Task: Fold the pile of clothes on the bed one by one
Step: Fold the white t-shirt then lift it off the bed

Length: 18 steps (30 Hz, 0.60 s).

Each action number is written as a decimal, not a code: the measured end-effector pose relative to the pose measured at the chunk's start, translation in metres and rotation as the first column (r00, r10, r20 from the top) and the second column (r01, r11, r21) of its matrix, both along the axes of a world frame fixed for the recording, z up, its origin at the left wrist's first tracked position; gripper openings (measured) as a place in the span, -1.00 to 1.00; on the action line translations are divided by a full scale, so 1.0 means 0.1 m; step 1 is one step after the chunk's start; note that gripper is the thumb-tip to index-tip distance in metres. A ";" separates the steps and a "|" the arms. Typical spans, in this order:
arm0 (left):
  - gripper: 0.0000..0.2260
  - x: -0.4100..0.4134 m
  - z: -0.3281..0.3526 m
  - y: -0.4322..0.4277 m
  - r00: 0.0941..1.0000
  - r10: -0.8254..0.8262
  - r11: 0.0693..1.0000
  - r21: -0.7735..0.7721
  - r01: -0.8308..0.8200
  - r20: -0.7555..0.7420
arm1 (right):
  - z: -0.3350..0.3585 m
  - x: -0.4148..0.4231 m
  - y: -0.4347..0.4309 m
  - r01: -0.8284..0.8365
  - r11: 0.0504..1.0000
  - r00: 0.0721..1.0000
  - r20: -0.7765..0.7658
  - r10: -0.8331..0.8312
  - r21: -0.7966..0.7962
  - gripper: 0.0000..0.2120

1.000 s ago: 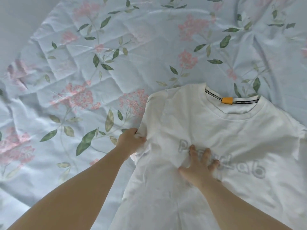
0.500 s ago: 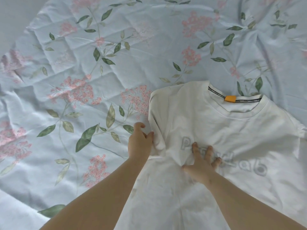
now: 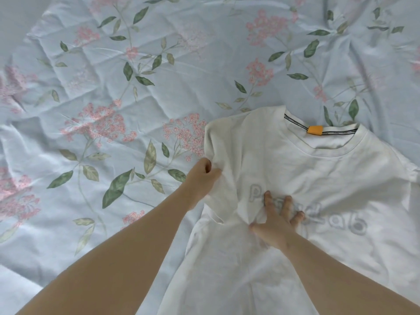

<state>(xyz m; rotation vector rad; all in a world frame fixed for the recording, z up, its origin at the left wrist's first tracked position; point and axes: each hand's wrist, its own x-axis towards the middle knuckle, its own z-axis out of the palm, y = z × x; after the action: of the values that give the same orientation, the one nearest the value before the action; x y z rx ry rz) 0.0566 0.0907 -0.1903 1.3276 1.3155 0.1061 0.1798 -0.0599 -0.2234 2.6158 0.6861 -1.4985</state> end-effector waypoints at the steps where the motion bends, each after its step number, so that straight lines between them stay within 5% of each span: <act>1: -0.79 -0.06 0.01 0.06 1.000 -0.005 0.999 0.036 0.006 -0.022 | 0.00 0.00 0.00 0.000 1.000 1.000 -0.001 0.000 0.000 -0.16; 4: -0.70 -0.30 0.09 0.34 0.995 0.047 0.960 0.278 -0.020 -0.092 | -0.02 0.00 -0.01 -0.005 1.000 1.000 0.001 0.005 -0.003 -0.16; 7: -0.77 -0.54 0.16 0.63 0.935 0.354 0.827 0.472 -0.306 -0.016 | -0.02 -0.01 -0.01 -0.014 1.000 1.000 0.007 0.014 -0.012 -0.15; 10: -0.57 -0.75 0.08 0.76 0.803 0.595 0.771 0.309 -0.557 -0.036 | -0.01 -0.01 0.00 -0.022 1.000 1.000 0.016 0.022 -0.016 -0.15; 14: -0.70 -0.85 -0.06 0.66 0.860 0.348 0.936 0.082 -0.343 -0.374 | -0.02 -0.03 0.00 -0.033 0.999 0.998 0.047 0.034 -0.030 -0.16; 18: -0.74 -0.79 -0.14 0.72 0.873 0.445 0.895 0.116 -0.430 -0.198 | -0.01 -0.04 0.00 -0.032 0.999 0.998 0.056 0.034 -0.035 -0.16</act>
<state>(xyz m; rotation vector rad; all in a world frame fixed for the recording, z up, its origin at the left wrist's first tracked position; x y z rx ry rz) -0.0225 0.1630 -0.2047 1.0956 1.8054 0.3279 0.1760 -0.0599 -0.2246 2.5979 0.6893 -1.4092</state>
